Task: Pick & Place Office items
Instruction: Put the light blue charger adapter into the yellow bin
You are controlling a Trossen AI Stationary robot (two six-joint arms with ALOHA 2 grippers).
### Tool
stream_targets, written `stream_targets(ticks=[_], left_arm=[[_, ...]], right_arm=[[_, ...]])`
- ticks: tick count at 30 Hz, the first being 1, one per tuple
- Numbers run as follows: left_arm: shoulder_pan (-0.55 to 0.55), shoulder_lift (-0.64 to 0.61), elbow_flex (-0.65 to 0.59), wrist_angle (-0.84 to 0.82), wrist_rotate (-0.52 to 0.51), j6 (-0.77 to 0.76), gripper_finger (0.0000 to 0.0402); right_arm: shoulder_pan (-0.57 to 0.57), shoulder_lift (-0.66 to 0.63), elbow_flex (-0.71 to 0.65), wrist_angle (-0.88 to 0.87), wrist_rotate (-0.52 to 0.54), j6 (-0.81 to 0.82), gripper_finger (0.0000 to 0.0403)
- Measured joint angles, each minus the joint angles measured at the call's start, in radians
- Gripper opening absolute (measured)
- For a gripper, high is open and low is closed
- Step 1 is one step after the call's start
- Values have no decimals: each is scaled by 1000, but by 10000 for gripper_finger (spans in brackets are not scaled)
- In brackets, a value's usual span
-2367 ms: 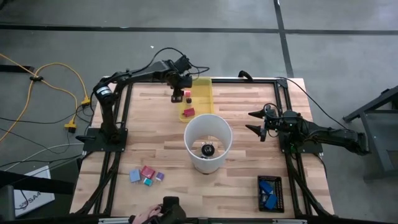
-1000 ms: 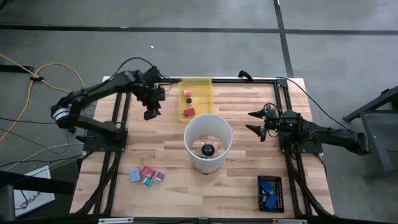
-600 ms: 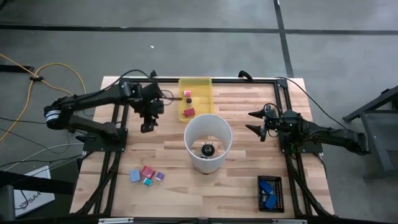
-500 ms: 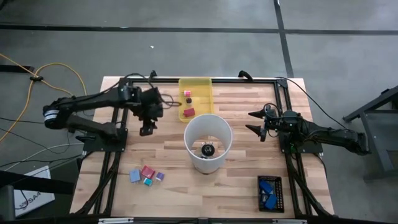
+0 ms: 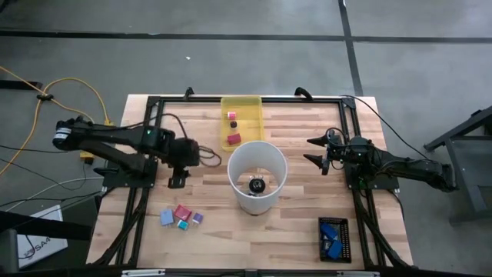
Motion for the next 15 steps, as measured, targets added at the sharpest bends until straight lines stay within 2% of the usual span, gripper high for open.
stream_targets(ticks=[6, 15], left_arm=[[-150, 0, 0, 0, -42, -72, 181], [-351, 0, 0, 21, -63, -93, 181]], right_arm=[[0, 0, 0, 0, 0, 0, 325], [0, 0, 0, 0, 0, 0, 325]])
